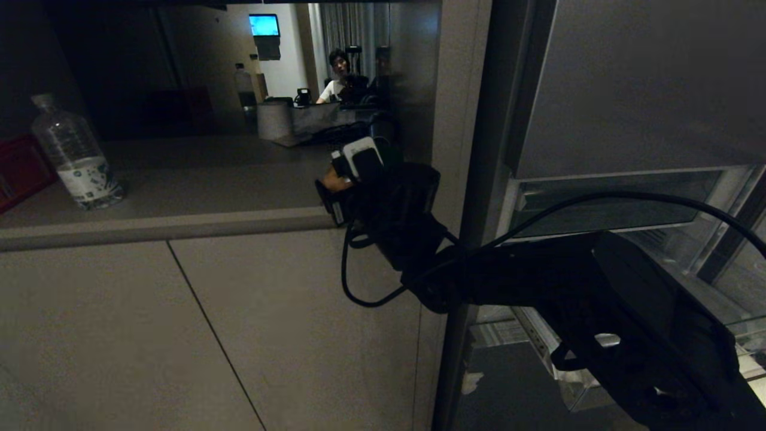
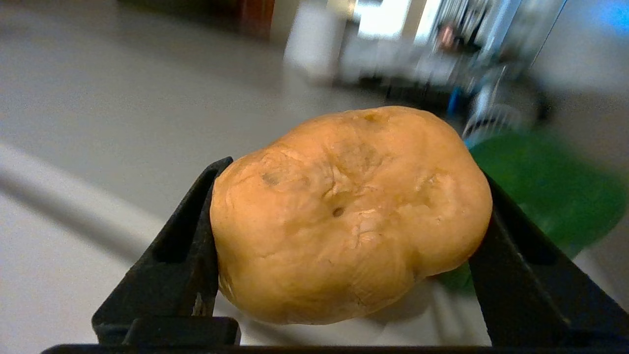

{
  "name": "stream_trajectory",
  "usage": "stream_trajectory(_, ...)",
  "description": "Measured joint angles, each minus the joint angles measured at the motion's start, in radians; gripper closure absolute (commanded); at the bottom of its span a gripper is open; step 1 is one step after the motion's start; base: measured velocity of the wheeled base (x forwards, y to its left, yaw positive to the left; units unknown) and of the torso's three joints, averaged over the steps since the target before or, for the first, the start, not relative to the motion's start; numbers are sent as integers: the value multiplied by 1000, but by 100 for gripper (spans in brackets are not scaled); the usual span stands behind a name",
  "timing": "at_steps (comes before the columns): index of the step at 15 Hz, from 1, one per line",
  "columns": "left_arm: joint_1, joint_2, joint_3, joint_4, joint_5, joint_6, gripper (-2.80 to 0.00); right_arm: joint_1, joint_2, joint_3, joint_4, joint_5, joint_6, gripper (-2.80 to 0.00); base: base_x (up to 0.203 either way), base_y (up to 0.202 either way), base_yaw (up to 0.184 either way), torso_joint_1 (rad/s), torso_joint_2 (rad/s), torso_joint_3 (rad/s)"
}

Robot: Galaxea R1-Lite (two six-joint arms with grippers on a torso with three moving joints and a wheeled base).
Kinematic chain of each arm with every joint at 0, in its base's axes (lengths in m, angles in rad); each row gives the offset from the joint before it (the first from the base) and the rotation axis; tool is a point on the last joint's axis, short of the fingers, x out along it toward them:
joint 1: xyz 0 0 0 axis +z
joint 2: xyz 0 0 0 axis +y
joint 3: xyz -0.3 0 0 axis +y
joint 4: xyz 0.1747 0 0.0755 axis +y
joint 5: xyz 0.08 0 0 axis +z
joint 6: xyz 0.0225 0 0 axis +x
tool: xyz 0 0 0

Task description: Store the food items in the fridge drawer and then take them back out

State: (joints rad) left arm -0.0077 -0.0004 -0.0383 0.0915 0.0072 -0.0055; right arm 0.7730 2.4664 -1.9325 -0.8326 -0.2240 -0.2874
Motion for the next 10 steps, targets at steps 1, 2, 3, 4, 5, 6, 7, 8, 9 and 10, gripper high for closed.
stream_trajectory(1, 0, 0, 0, 0, 0, 0, 0, 0, -1, 1, -31, 1, -20, 0, 0, 0, 0, 0, 0, 0)
stream_trajectory(2, 0, 0, 0, 0, 0, 0, 0, -1, -4, 3, -41, 0, -28, 0, 0, 0, 0, 0, 0, 0)
stream_trajectory(3, 0, 0, 0, 0, 0, 0, 0, -1, -13, 3, -41, 0, -40, 0, 0, 0, 0, 0, 0, 0)
stream_trajectory(4, 0, 0, 0, 0, 0, 0, 0, -1, -24, 3, -45, 0, -50, 0, 0, 0, 0, 0, 0, 0)
stream_trajectory(5, 0, 0, 0, 0, 0, 0, 0, 1, -35, 3, -45, 0, -55, 0, 0, 0, 0, 0, 0, 0)
stream_trajectory(6, 0, 0, 0, 0, 0, 0, 0, 1, -47, 3, -45, 0, -59, 0, 0, 0, 0, 0, 0, 0)
stream_trajectory(7, 0, 0, 0, 0, 0, 0, 0, 2, -59, 3, -46, 0, -59, 0, 0, 0, 0, 0, 0, 0)
stream_trajectory(8, 0, 0, 0, 0, 0, 0, 0, 2, -67, 3, -46, 0, -55, 0, 0, 0, 0, 0, 0, 0)
stream_trajectory(9, 0, 0, 0, 0, 0, 0, 0, 2, -73, 3, -46, 0, -54, 0, 0, 0, 0, 0, 0, 0)
stream_trajectory(10, 0, 0, 0, 0, 0, 0, 0, 3, -77, 3, -46, 1, -54, 0, 0, 0, 0, 0, 0, 0)
